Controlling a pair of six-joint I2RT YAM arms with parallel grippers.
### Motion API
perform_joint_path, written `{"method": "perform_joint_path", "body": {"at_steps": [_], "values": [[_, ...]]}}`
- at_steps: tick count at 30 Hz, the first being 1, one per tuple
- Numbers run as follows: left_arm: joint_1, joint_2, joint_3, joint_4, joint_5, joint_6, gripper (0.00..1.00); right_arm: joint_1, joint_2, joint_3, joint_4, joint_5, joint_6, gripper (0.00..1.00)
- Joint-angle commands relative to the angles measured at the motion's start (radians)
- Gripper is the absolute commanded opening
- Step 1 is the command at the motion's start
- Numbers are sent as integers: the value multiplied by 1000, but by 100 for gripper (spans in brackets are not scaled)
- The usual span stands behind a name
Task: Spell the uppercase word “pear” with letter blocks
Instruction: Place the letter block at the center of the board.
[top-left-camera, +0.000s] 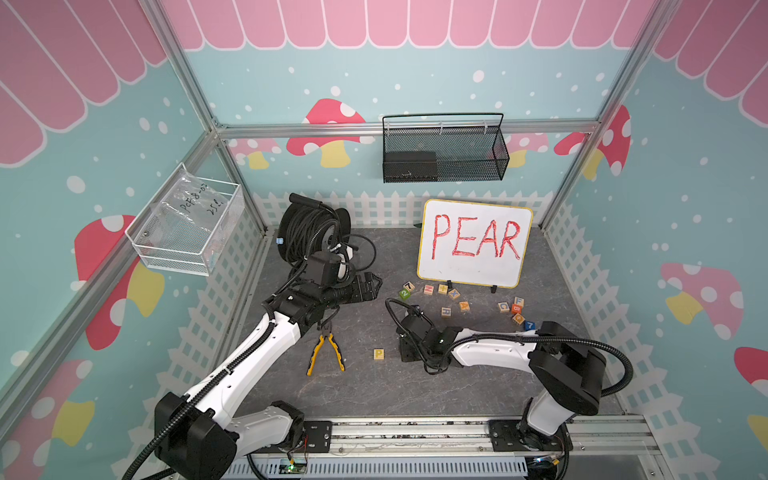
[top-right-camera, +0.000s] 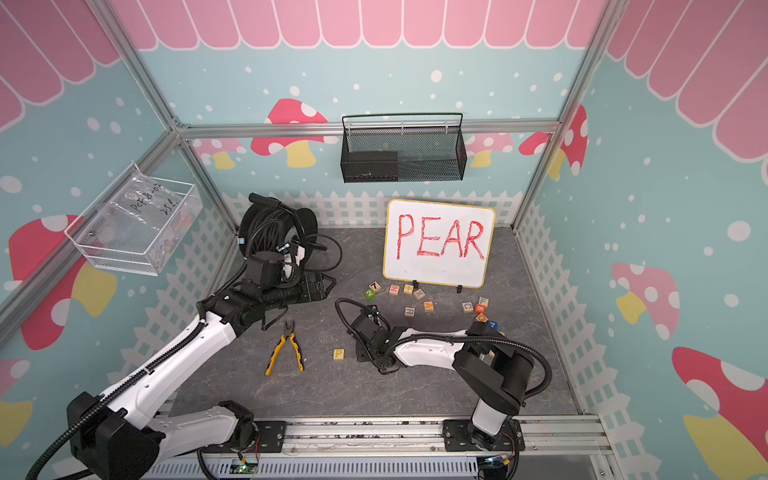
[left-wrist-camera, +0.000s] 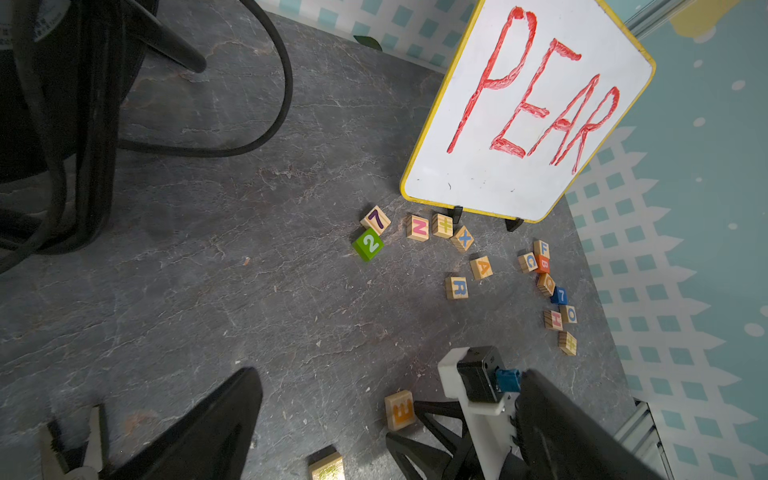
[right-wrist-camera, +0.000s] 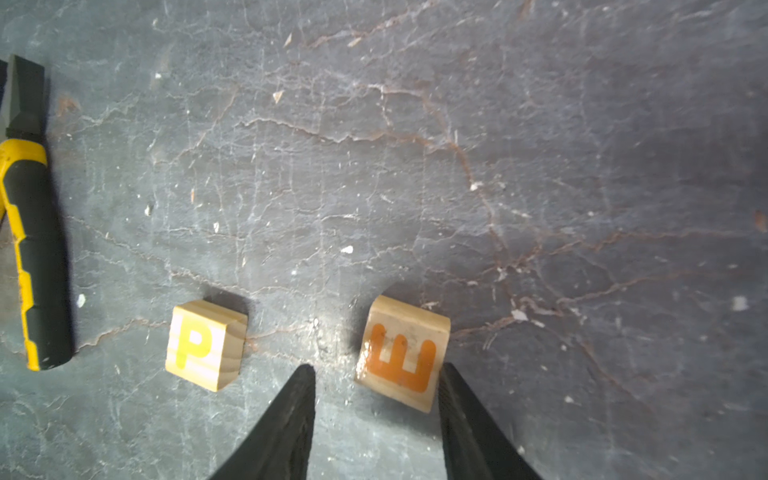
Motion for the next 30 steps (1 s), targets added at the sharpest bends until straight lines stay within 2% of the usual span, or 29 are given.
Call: {"method": "perform_joint_path", "body": {"at_steps": [1, 8, 19, 25, 30], "values": [[8, 1, -1, -2, 14, 3, 99, 18, -9, -17, -10, -8, 30, 49], [11, -1, -1, -2, 21, 4, 99, 59, 15, 16, -9, -18, 34, 43], [11, 3, 0, -3, 27, 4, 99, 97, 21, 73, 9, 53, -45, 43], [11, 11, 2, -2, 37, 3, 99, 94, 14, 134, -101, 154, -149, 55], [37, 17, 1, -3, 41, 2, 99, 85, 67, 175, -177, 203, -233, 59]]}}
